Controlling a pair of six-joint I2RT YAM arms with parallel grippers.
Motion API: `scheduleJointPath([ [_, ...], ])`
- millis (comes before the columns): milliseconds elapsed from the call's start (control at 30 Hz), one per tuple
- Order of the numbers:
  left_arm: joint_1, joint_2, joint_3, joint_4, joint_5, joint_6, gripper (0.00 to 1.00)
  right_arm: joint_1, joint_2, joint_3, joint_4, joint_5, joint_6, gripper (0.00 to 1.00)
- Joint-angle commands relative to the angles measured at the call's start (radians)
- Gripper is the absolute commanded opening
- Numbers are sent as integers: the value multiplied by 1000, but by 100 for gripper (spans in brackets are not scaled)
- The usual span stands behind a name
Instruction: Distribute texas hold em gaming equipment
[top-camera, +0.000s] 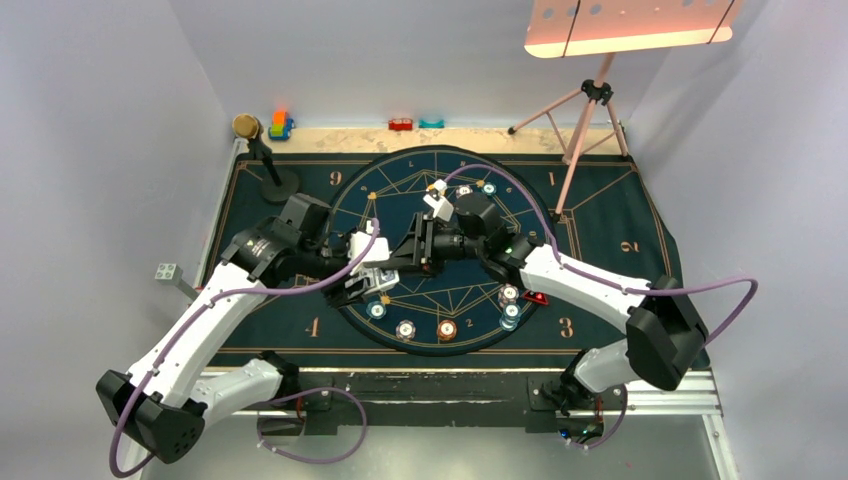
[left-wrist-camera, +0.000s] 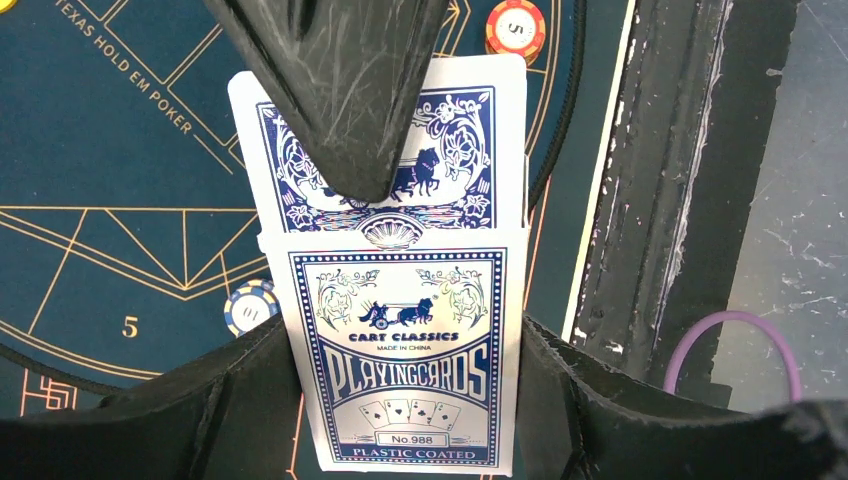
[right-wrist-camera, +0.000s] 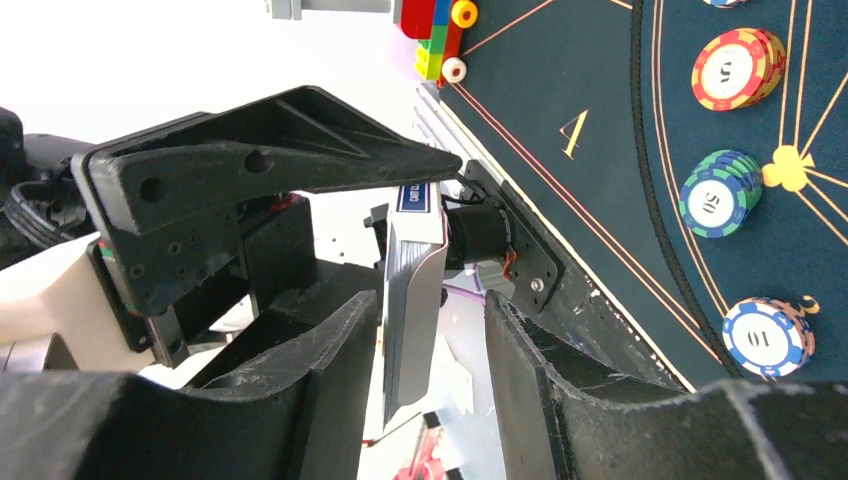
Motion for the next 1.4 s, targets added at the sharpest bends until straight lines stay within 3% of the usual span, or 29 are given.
scheduleJointPath([
  [0,-5,-9,17,1,25,13,29,-1,-29,12,-27,-22,-73,48],
  [367,-6,21,40,-39,11,14,27,-1,-35,34,-82,-20,-135,45],
  [800,-6,19,37,-33,-6,-6,27,59,45,119,-21,-49,-114,45],
  [1367,-5,-10,37,-12,-4,-41,14,26,-34,41,-132,-21,-160,34],
])
